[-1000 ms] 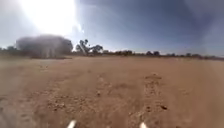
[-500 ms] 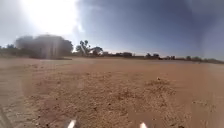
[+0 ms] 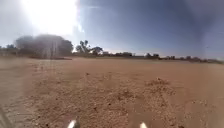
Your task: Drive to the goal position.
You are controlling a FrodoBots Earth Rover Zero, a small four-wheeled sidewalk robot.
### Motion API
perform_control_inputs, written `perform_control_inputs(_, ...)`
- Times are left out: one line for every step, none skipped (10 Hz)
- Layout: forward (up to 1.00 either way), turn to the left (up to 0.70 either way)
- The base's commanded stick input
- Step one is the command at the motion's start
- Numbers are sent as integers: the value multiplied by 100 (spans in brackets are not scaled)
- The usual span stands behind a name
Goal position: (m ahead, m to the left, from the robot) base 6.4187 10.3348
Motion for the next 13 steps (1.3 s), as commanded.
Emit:
perform_control_inputs(70,0)
perform_control_inputs(70,0)
perform_control_inputs(70,0)
perform_control_inputs(70,0)
perform_control_inputs(70,0)
perform_control_inputs(70,0)
perform_control_inputs(70,0)
perform_control_inputs(70,0)
perform_control_inputs(70,0)
perform_control_inputs(70,0)
perform_control_inputs(70,0)
perform_control_inputs(70,0)
perform_control_inputs(70,0)
